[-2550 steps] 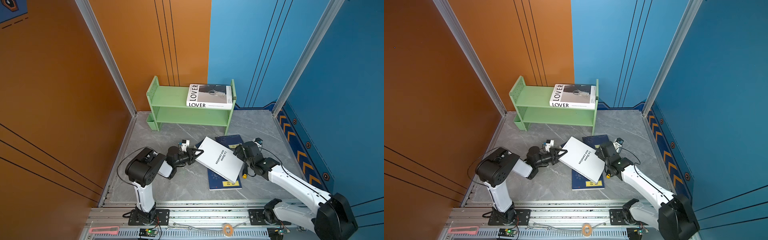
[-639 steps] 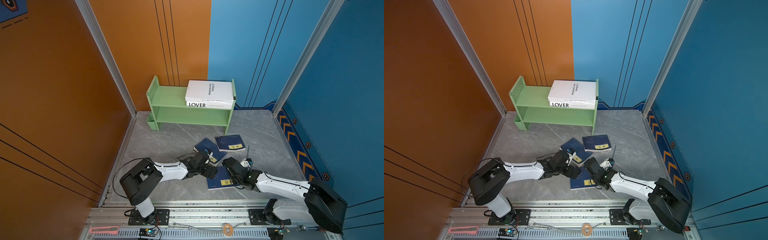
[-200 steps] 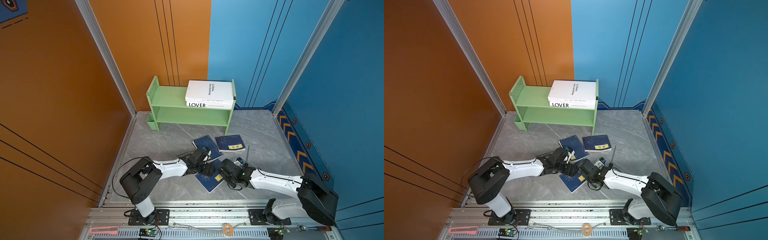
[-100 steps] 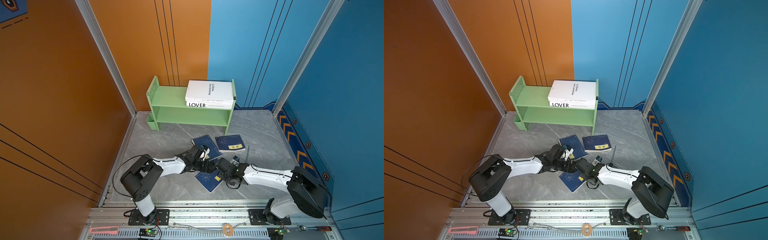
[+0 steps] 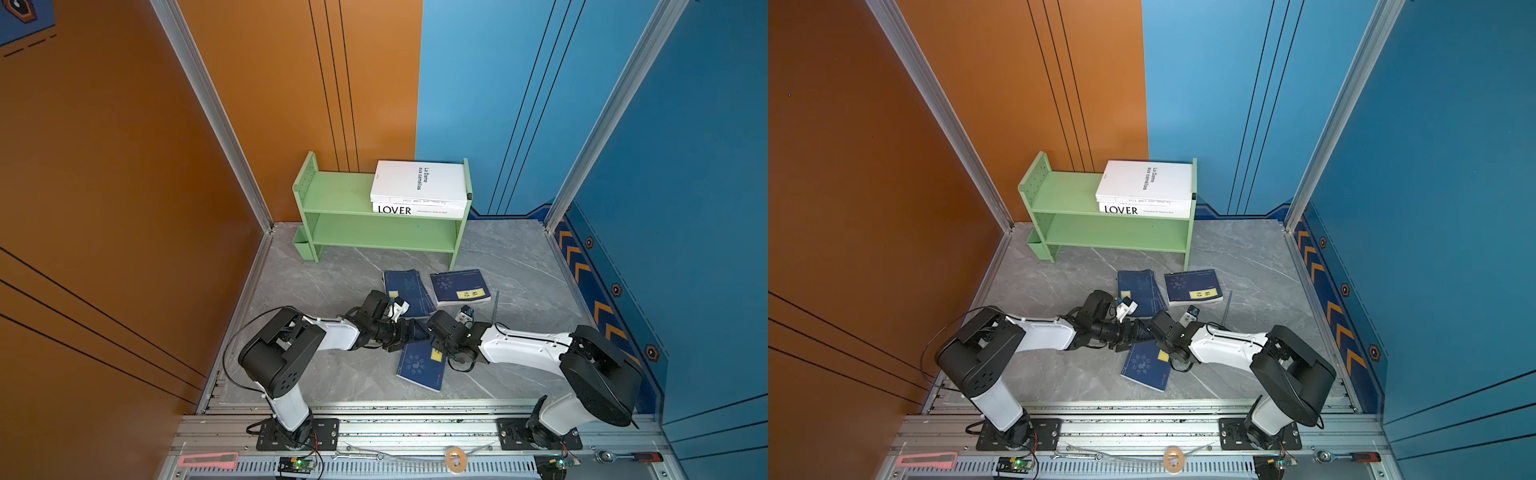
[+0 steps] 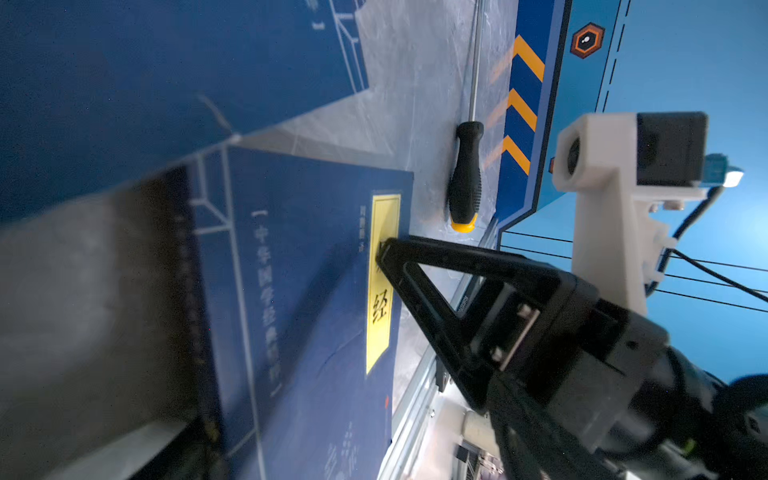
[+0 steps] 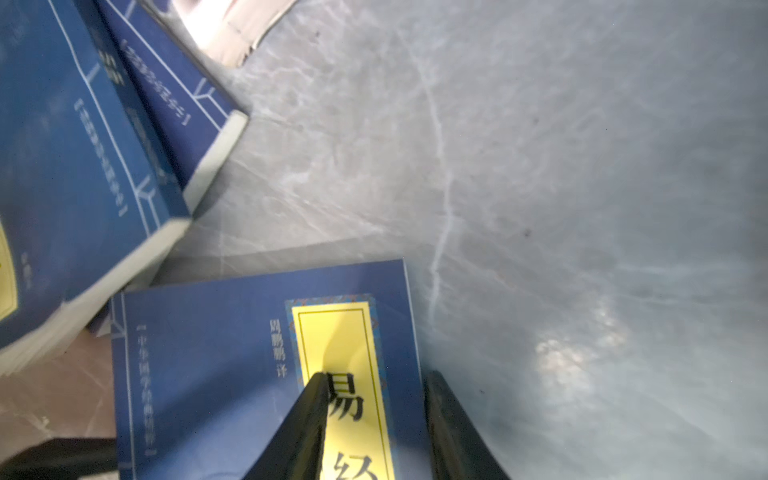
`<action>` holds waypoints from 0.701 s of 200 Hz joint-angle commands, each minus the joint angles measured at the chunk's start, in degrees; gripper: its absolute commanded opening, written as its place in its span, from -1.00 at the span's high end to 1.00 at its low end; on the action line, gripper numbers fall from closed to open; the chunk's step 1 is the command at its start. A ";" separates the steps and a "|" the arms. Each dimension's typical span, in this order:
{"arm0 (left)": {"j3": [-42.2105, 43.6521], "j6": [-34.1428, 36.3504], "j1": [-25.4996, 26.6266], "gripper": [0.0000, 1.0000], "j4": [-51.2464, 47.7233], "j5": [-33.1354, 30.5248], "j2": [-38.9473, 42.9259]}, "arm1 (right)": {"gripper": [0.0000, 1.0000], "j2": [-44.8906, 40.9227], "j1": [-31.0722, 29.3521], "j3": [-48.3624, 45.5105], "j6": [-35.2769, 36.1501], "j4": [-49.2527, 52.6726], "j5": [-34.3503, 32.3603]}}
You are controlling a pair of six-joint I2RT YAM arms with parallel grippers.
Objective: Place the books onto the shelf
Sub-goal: 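Push the blue book edges together with both grippers to tilt it up, then lift the blue book with the left gripper while the right withdraws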
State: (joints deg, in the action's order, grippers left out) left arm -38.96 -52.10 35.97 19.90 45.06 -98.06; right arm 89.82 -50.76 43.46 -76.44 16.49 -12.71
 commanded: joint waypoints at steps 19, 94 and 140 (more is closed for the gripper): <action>1.05 -3.40 0.55 -0.54 0.37 3.69 1.46 | 0.19 4.35 0.07 -4.06 -0.02 -0.56 5.63; -1.42 4.44 1.93 0.48 -13.21 -5.20 3.20 | 0.19 -0.04 1.57 -6.18 -0.46 -1.52 5.25; -4.85 11.45 3.07 1.00 -24.58 -6.31 7.76 | 0.14 -8.52 2.84 -5.15 2.09 2.42 2.19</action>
State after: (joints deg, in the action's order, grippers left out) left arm -41.58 -46.00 38.35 3.20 39.81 -93.43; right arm 85.49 -48.71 39.03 -76.23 10.92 -10.04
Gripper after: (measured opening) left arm 0.109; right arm 0.413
